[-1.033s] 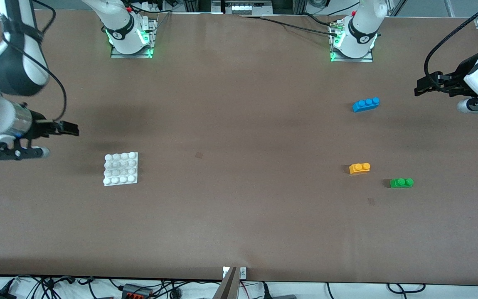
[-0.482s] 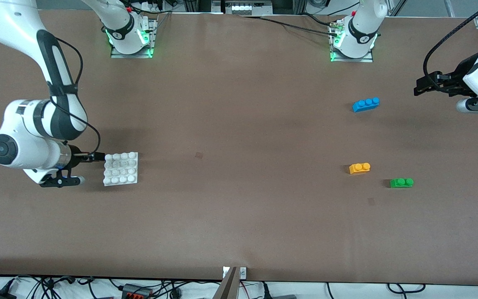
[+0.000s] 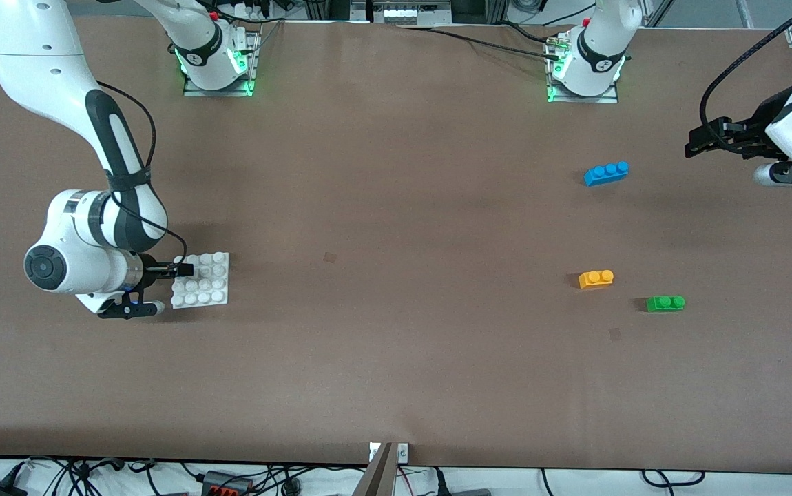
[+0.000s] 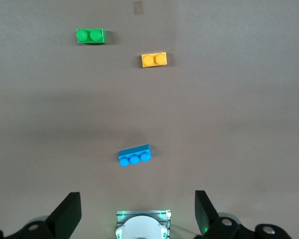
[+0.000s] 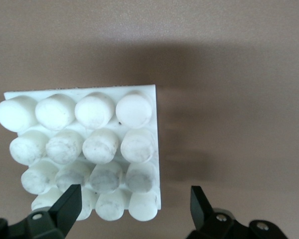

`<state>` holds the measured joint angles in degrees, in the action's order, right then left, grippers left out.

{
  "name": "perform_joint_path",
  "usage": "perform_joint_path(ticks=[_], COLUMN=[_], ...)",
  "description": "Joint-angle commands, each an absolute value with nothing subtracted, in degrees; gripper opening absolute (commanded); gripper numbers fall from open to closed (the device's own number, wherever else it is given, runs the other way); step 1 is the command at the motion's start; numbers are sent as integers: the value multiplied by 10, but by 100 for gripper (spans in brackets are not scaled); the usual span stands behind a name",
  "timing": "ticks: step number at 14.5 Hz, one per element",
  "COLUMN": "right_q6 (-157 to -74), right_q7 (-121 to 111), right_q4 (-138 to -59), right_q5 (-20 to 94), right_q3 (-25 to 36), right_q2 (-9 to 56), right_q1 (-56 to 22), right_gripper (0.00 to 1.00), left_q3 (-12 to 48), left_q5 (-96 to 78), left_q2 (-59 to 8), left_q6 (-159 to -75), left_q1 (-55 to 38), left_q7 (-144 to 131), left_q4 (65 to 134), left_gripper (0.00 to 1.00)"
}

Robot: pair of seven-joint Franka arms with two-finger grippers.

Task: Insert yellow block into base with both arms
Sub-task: 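Lower the right gripper and grasp the white base plate edge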

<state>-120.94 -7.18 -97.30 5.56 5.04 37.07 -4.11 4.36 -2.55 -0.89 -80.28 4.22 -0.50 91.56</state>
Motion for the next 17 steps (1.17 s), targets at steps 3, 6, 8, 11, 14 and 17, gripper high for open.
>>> perform_joint_path(ticks=[3,6,8,11,14,17], right_q6=[-1245,-1252,-1261,-1271,-1268,-1265], right_q7=[-86,-86,-95,-124,-123,-118], right_q4=[-962,-962,-962,-961,-961,-957], right_q5=[65,64,62,64,64,66], right_q3=[52,52,52,52,52,51], right_q2=[395,401,403,410,412,410], right_q1=[-47,-50,-51,-52,-53,-58], right_gripper=[97,91,85,69,52,51], left_q3=[47,47,48,49,49,49], left_q5=[-33,-33,-33,-33,-33,-33], left_q2=[-11,-11,-11,-11,-11,-11], left_q6=[-793,-793,-793,-793,-793,-793], left_q1=[47,47,46,46,46,47], left_q7=[9,9,9,9,9,9], left_q4=[907,907,907,907,907,907], left_gripper=[100,100,100,100,100,100])
